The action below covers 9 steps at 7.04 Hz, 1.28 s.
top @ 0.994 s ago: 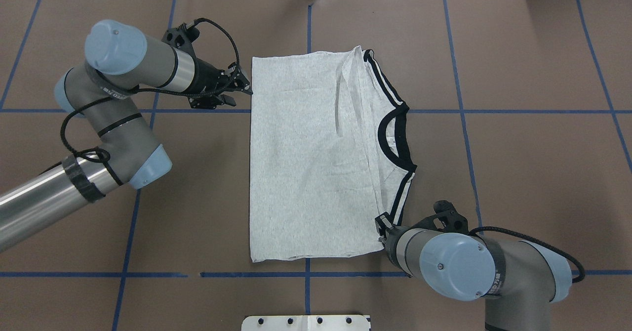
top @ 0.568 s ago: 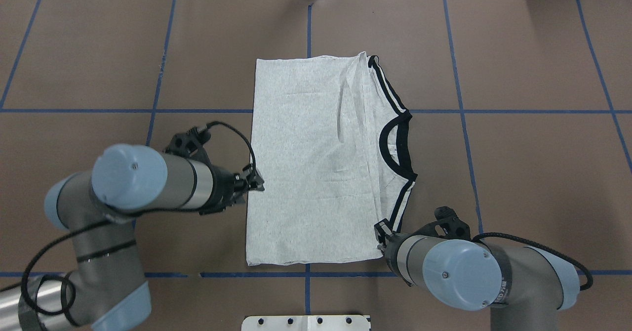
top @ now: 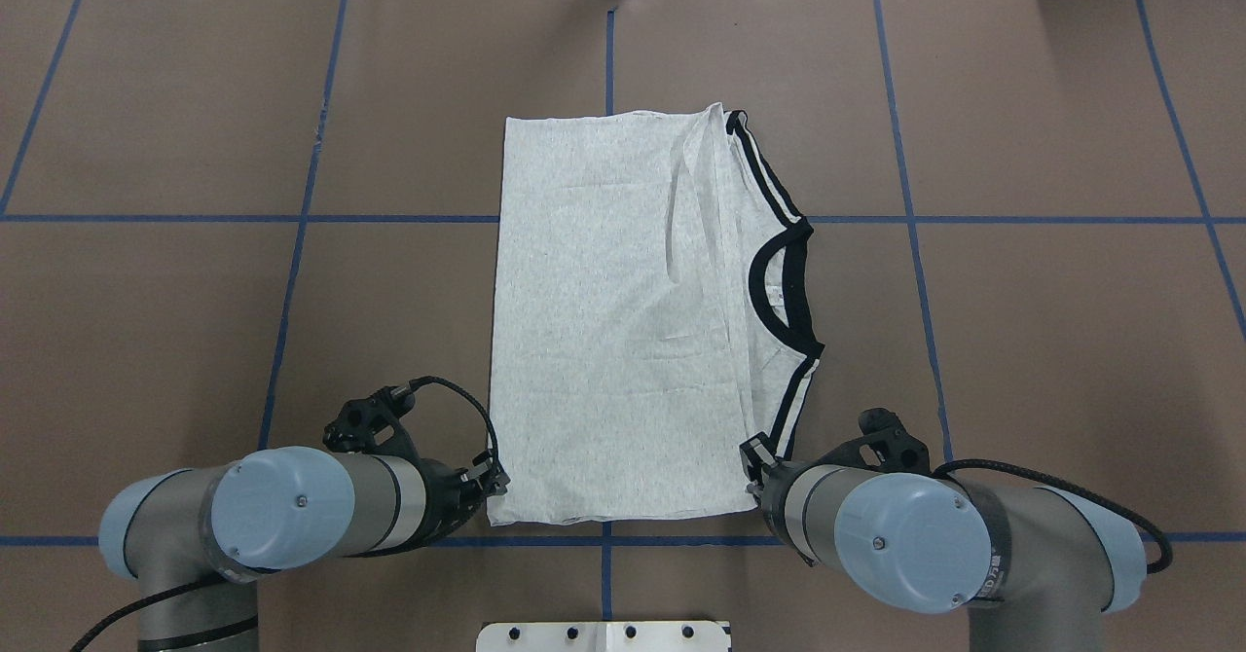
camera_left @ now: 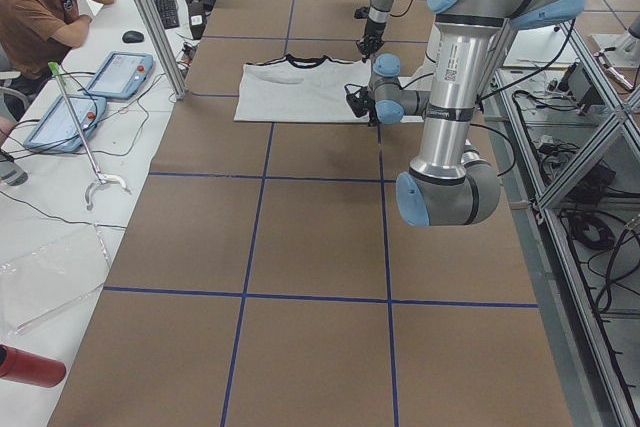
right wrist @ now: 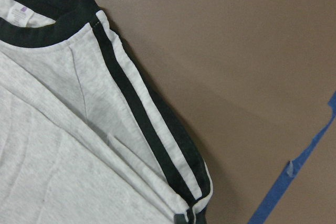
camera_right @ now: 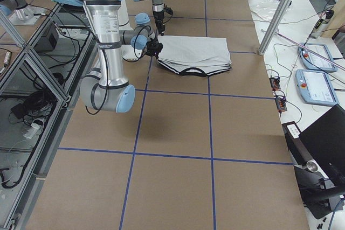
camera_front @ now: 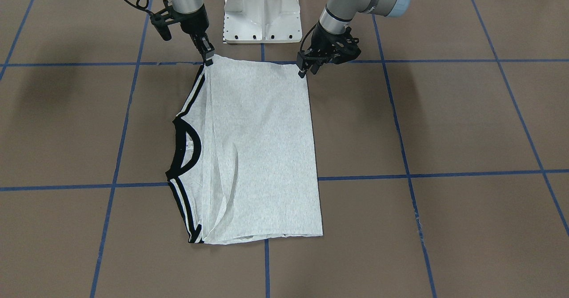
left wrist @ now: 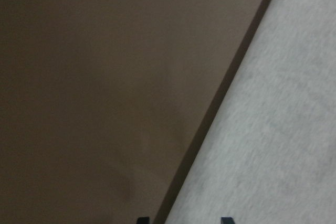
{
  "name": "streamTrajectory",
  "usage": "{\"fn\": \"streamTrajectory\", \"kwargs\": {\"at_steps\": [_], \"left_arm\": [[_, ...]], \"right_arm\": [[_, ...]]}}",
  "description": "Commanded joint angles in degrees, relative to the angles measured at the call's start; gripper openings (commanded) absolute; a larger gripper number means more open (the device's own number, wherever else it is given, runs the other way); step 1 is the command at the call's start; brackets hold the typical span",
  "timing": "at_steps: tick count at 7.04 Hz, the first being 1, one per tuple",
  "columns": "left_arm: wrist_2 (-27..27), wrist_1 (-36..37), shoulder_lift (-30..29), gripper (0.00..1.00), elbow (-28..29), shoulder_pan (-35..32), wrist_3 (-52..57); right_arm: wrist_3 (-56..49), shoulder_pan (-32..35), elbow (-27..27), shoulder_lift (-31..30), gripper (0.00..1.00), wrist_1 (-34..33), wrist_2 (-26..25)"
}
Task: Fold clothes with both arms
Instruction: 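Grasp the shirt's near edge with both grippers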
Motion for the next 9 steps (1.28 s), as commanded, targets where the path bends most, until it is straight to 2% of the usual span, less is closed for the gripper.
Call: {"fn": "streamTrajectory", "kwargs": {"at_steps": [1, 3, 6, 7, 8, 9], "left_arm": [[-0.10, 0.00, -0.67, 0.49, -0.02, 0.98, -0.42], [-0.02, 0.00, -1.11, 0.44, 0.24, 0.98, -0.42], [0.07, 0.00, -1.11, 0.42, 0.68, 0.02, 0.46], [0.16, 0.09, -1.11, 0.36, 0.68, 0.02, 0.46], [0.16, 0.00, -1.11, 0.13, 0.77, 0.10, 0.46], [0.07, 0.00, -1.02, 0.00, 1.20, 0.36, 0.54]], "right_arm": [[0.03, 0.00, 0.00, 0.00, 0.00, 0.00, 0.08], [0.03, 0.00, 0.62, -0.09, 0.00, -0.09, 0.17], [0.03, 0.09, 0.80, -0.27, 0.00, -0.09, 0.26], [-0.06, 0.00, 0.88, -0.27, 0.00, -0.61, 0.26], [-0.06, 0.00, 1.32, -0.27, 0.00, -0.88, 0.26], [-0.06, 0.00, 1.24, -0.18, 0.00, -0.88, 0.26]]}}
